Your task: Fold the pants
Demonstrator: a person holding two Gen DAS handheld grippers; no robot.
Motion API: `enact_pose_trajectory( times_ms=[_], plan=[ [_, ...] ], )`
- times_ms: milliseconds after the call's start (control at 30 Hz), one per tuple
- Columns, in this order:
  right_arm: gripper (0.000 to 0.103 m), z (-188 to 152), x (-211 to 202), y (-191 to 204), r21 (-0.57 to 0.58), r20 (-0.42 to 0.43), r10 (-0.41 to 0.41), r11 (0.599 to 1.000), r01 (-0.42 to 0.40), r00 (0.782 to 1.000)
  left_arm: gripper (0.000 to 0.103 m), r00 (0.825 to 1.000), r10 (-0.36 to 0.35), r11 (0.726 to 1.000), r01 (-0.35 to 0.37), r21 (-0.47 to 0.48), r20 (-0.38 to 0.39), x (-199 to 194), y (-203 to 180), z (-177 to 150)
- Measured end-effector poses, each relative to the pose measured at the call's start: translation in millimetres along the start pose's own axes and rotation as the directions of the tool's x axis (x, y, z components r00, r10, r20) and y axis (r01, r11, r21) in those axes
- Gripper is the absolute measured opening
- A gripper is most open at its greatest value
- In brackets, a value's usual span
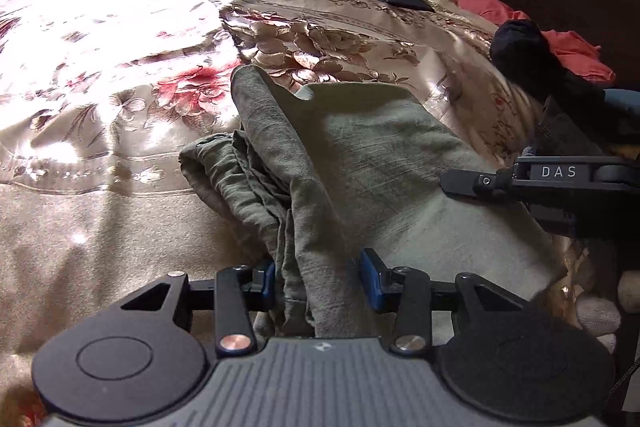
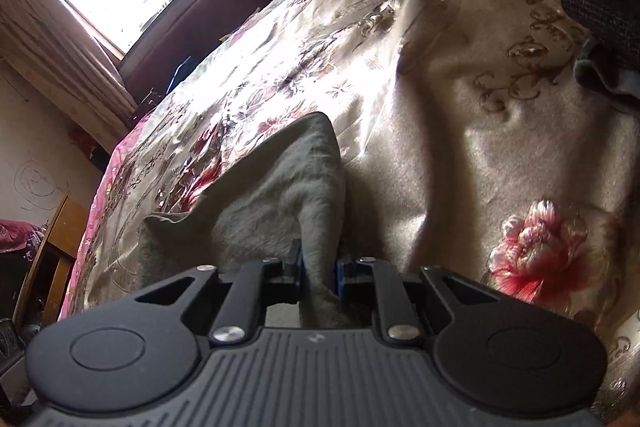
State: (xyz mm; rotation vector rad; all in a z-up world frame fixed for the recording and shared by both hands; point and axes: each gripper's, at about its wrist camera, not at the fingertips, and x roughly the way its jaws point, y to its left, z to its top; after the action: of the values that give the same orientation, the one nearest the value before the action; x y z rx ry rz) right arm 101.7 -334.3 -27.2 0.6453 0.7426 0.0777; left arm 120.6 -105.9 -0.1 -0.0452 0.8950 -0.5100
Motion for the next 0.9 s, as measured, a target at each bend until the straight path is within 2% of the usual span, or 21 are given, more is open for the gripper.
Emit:
enact_pose_trajectory(
  times_ms=[167,400,600,667,733,900],
  plan=[
    [0.015,18.5,-2.1,-15.9,-0.037,0.01,-0.09,0.995,0.09,0.996,0.054,0.999,-0.041,0.999,0.041,0.02,-0.003,19.7,-19.6,10.8],
    [0.016,22.7,-10.8,-31.0,-0.029,0.021,-0.134,0.99,0.135,0.991,0.054,0.998,-0.062,0.998,0.062,0.022,-0.004,29.6,-28.5,16.9],
    [0.024,21.4,-21.0,-15.2,-0.053,0.04,-0.168,0.984,0.171,0.985,0.055,0.998,-0.06,0.998,0.06,0.002,-0.004,27.8,-25.2,15.4],
    [0.037,25.2,-18.6,-13.9,-0.052,0.015,-0.151,0.987,0.152,0.988,0.055,0.998,-0.058,0.998,0.058,0.01,-0.004,27.0,-25.7,14.6],
    [0.043,25.6,-14.4,-18.3,-0.033,-0.021,-0.128,0.991,0.127,0.992,0.055,0.998,-0.056,0.998,0.056,0.013,-0.003,25.9,-26.8,14.5],
    [0.042,19.2,-11.5,-24.4,-0.008,-0.018,-0.143,0.99,0.143,0.989,0.057,0.999,-0.054,0.999,0.054,0.008,-0.008,23.9,-25.2,12.5]
  ],
)
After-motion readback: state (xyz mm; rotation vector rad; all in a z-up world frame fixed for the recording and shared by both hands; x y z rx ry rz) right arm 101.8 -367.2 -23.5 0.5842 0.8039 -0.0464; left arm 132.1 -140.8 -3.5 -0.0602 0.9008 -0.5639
